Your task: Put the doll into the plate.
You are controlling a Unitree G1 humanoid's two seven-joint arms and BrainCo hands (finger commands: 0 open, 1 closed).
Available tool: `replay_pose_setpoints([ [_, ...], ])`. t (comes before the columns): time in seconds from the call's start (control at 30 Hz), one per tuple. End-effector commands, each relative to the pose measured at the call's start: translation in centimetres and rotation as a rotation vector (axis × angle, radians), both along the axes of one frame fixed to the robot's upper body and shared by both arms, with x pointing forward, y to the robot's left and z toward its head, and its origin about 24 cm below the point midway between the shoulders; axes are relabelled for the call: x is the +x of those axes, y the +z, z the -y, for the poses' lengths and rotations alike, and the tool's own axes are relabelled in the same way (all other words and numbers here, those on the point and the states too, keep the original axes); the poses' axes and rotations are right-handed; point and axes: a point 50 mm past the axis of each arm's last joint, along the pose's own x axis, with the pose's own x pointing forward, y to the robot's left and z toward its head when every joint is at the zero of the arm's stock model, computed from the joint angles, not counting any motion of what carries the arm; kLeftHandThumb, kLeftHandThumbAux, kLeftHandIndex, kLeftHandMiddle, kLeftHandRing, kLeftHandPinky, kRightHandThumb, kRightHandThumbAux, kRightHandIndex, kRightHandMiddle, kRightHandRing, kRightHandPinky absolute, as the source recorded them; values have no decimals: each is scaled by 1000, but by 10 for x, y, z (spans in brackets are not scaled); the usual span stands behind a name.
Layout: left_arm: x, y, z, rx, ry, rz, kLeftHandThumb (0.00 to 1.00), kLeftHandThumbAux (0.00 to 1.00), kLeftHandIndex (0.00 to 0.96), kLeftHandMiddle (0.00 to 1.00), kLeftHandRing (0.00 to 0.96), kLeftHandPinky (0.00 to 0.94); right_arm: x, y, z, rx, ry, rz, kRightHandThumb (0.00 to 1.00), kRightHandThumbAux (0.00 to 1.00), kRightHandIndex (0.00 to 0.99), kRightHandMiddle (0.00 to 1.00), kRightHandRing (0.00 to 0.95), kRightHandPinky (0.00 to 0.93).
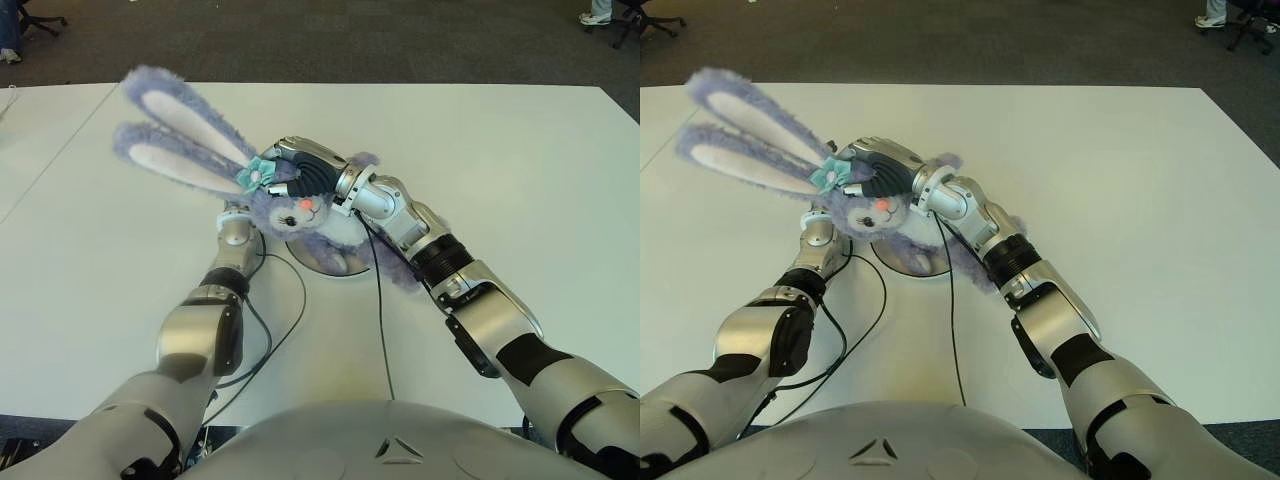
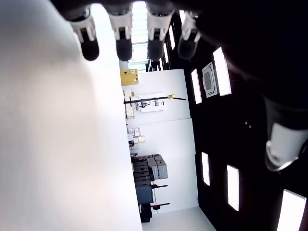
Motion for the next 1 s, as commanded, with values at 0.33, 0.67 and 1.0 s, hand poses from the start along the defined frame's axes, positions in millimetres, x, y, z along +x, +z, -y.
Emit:
replay_pose_setpoints([
  [0.33, -94, -102, 10, -66, -16, -503, 0, 507, 0, 8, 2, 10, 0, -38, 10, -69, -50, -130, 171, 500, 41, 211, 273, 295],
  [0.67, -95, -101, 11, -67, -30, -480, 0, 513, 0, 9, 0, 0, 0, -41, 10, -63, -45, -126, 166, 510, 19, 122, 176, 235],
  [1.0, -96, -101, 11, -24, -48, -472, 0, 474, 0, 0, 0, 0, 1, -40, 11, -73, -46, -101, 190, 523, 12, 75, 142, 221],
])
